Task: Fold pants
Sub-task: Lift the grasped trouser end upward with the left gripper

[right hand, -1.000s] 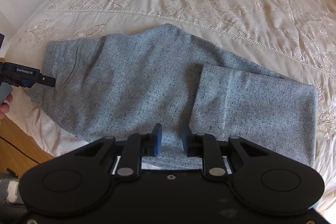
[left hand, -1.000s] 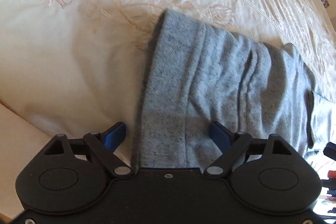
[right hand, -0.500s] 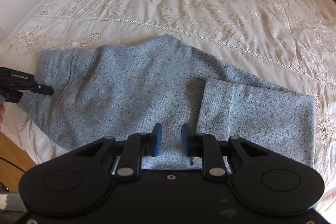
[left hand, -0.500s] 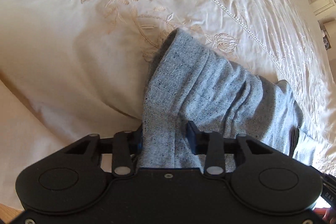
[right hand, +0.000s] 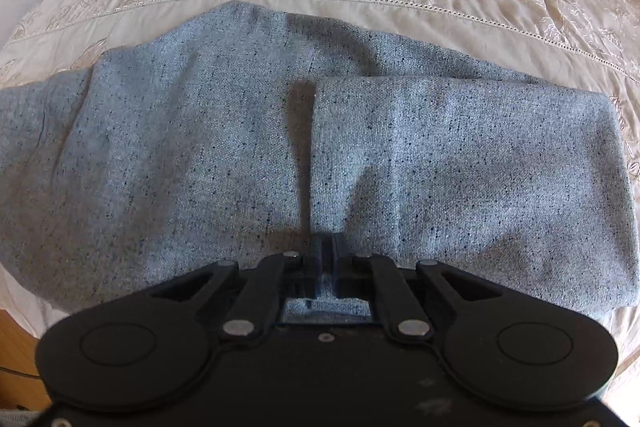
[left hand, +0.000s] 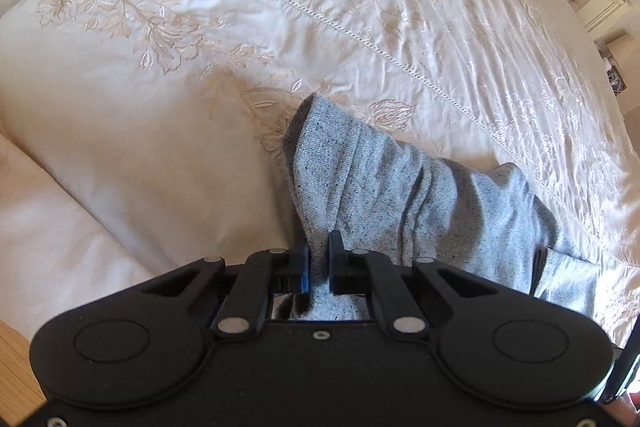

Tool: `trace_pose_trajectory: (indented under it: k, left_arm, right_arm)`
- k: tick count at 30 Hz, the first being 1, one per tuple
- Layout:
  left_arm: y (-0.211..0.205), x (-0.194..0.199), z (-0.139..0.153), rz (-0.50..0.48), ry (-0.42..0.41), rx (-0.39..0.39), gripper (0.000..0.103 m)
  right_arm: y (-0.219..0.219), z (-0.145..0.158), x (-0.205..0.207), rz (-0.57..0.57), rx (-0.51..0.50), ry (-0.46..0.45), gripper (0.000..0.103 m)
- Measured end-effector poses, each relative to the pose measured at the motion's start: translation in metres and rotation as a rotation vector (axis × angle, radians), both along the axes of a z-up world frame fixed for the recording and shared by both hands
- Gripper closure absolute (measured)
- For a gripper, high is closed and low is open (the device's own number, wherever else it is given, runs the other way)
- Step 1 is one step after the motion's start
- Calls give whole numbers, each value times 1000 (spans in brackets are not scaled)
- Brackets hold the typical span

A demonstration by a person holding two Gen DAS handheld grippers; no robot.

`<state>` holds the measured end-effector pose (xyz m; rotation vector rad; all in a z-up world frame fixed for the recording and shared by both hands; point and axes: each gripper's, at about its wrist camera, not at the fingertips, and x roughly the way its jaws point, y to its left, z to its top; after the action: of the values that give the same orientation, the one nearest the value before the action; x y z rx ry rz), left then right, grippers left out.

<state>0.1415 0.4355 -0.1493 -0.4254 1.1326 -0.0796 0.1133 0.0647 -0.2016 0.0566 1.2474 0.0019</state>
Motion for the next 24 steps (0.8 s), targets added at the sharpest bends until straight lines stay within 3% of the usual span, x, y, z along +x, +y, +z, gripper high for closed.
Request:
trace_pose_trajectory:
  k: [5, 11, 14, 16, 21, 23, 24]
  left_arm:
    - [-26, -3, 15, -55, -55, 85, 93]
    - [-22, 9, -27, -12, 44, 139, 89]
    - [-12, 10, -45, 5, 72, 115, 70]
    - [-11, 7, -50, 18, 77, 93, 48]
    - [-24, 1, -60, -20, 88, 68, 27]
    - [-30, 1, -57, -24, 69, 100, 36]
    - [-29, 2, -53, -5, 65, 93, 47]
  right_arm:
    - [-10, 0, -1, -48, 59, 6, 98]
    - [-14, 3, 0, -43, 81, 20, 98]
    - [-13, 4, 0, -33, 74, 27, 98]
    - [-13, 4, 3, -30, 71, 33, 98]
    - [-12, 4, 5, -25, 62, 39, 98]
    - [-9, 5, 6, -16, 55, 41, 98]
    - [-9, 5, 6, -11, 53, 42, 98]
